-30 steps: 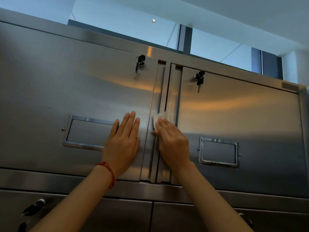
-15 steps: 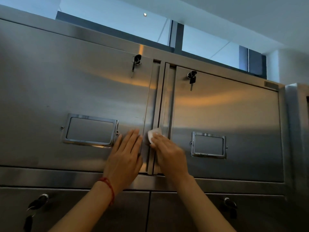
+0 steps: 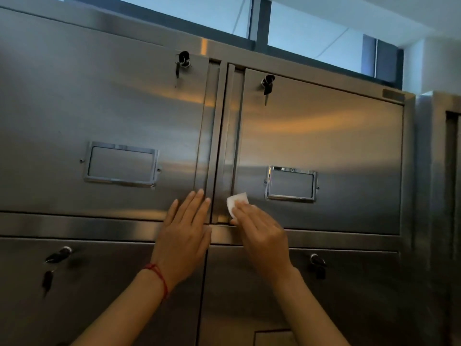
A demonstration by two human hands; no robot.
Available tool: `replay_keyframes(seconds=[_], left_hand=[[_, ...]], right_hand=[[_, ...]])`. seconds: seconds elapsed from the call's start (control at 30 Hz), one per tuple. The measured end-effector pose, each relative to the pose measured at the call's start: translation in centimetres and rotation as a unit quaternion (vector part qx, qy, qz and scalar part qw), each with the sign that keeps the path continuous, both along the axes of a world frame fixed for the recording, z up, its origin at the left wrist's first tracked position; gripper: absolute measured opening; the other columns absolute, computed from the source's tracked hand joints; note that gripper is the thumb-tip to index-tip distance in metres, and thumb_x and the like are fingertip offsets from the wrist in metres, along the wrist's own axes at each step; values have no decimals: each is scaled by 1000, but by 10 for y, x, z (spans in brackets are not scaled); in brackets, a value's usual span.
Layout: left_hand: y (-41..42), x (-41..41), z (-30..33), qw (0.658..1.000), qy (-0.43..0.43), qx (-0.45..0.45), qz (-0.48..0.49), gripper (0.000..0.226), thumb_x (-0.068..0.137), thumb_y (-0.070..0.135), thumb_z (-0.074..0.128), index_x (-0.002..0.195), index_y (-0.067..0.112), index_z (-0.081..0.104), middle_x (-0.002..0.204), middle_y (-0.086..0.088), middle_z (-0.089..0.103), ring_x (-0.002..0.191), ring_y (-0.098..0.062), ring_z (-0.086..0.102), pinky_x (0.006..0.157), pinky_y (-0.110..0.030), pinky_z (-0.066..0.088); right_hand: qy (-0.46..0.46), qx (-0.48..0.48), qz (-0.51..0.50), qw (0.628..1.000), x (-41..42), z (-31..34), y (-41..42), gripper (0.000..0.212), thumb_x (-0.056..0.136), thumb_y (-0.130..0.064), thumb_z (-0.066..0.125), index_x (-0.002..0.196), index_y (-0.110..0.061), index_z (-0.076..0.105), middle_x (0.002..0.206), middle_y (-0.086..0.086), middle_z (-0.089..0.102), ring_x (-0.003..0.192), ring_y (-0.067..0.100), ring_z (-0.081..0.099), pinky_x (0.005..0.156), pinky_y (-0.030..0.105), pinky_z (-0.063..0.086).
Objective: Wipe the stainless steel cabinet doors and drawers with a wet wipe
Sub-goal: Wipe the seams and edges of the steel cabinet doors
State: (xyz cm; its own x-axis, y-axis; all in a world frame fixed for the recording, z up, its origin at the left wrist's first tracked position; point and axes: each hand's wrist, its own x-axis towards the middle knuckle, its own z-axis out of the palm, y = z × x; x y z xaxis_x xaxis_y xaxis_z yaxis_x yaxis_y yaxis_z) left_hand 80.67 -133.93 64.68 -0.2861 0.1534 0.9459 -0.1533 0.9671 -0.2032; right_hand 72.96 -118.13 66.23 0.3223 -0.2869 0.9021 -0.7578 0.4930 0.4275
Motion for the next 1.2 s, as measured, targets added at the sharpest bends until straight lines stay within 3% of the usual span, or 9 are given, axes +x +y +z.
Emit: replay_keyframes(seconds=[0.1,0.23,0.47,0.9,1.0,1.07,1.2], left_hand=[[23,2,-16,1000,-14,18,-8,48,88,27,44,124,-2,56,130,-22,54,121,-35,52,97,-57,38],[61,7,-44,999,-32,42,-7,59,70,15,78,122,-3,58,129,-23,55,119,-37,53,96,-58,38],[121,20,-89,992,-94,73,27,65,64,19,83,122,0,59,127,-21,57,116,-34,56,94,-55,39],[141,47,-175,976,-169,123,59,62,68,18,82,122,-1,58,128,-21,56,117,-34,55,94,-56,38],[135,44,-196,973,-179,133,55,47,84,27,58,122,0,58,128,-20,56,117,-34,55,93,-56,38],[129,43,-210,966,-202,153,45,52,84,32,40,122,0,58,128,-20,56,117,-34,56,91,-57,41],[113,42,-250,957,-230,173,24,53,85,32,37,124,2,57,132,-18,54,119,-32,54,98,-52,38]], right_hand=[[19,23,-11,1000,-1,-19,25,23,78,-13,66,97,0,72,101,17,70,97,25,68,80,38,57],[9,50,-12,999,0,-47,63,28,72,-11,73,98,0,72,103,18,69,98,26,67,80,38,57],[-47,75,17,996,7,-92,115,29,71,-13,74,97,-1,72,102,15,70,97,23,68,74,37,59],[-147,45,86,984,24,-183,126,26,84,-16,57,98,1,72,101,16,70,96,22,68,79,35,57],[-174,45,85,980,26,-205,121,26,84,-15,57,98,1,72,101,15,71,95,23,68,80,35,57],[-193,50,81,977,26,-220,116,26,83,-16,57,97,0,72,101,15,71,95,22,68,79,34,57],[-237,65,57,968,24,-257,102,30,83,-18,53,99,-1,71,102,15,70,96,22,68,81,35,56]])
